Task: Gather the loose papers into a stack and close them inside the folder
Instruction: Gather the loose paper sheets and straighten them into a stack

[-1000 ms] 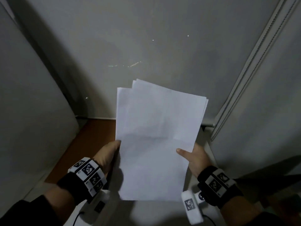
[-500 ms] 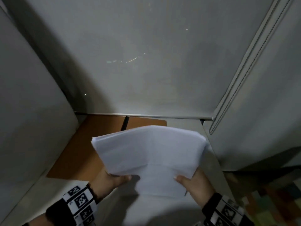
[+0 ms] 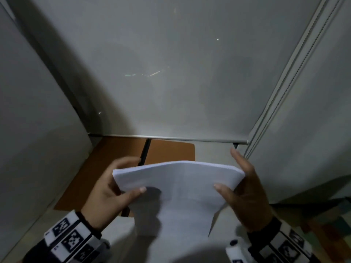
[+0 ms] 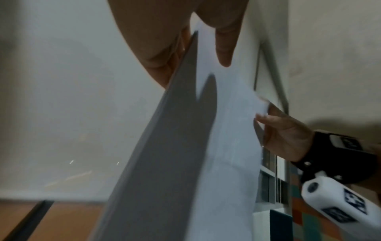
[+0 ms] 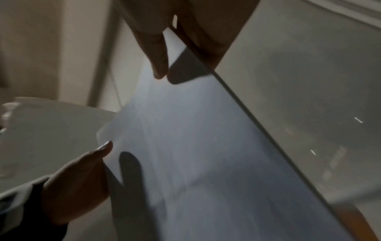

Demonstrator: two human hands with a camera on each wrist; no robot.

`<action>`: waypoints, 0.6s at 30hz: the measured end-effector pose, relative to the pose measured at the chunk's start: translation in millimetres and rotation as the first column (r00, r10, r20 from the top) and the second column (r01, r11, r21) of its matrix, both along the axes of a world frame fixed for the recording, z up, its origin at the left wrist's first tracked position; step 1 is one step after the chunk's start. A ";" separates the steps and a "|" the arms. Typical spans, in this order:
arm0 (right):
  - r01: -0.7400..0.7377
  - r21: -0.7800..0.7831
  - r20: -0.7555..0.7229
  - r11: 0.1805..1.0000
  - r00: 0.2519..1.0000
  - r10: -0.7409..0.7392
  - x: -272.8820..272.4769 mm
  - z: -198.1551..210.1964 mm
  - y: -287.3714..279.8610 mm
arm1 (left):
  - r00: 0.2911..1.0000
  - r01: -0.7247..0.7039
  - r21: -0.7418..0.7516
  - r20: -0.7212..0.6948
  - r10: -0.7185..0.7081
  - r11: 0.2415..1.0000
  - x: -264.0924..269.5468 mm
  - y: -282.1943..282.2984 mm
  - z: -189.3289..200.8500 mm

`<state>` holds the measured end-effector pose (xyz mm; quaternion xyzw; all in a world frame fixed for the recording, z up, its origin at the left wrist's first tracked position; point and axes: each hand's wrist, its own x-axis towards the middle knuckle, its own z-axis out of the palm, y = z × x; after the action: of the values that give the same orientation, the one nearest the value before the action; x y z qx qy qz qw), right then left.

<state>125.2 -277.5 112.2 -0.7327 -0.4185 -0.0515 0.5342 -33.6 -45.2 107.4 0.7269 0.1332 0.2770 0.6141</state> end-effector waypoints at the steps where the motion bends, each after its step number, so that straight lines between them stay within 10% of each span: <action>1: -0.056 0.026 0.099 0.998 0.994 0.053 0.8 12.2 0.8 | 0.996 -0.044 0.142 0.083 0.033 0.989 0.2 -1.0 11.0; 6: -0.129 0.063 0.237 0.990 0.965 0.111 5.0 23.3 8.1 | 0.975 -0.063 0.619 0.204 -0.084 0.783 1.7 -4.2 30.8; 10: -0.125 0.130 0.218 0.984 0.971 0.095 3.2 18.3 8.3 | 0.980 -0.055 0.647 0.180 -0.081 0.760 0.6 -5.9 34.0; 14: -0.115 0.159 0.171 0.981 0.981 0.088 1.1 17.3 9.1 | 0.978 0.008 0.145 0.206 -0.038 0.989 -2.1 -7.4 26.8; 18: -0.081 0.171 0.079 0.982 0.994 0.069 -4.0 19.7 6.5 | 0.940 0.225 -0.264 -0.194 -0.281 0.938 1.4 -9.4 -1.8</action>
<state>121.2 -271.0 131.9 -0.6645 -0.4590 -0.0945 0.5821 -32.2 -54.6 105.6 0.6860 0.1399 0.0918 0.7081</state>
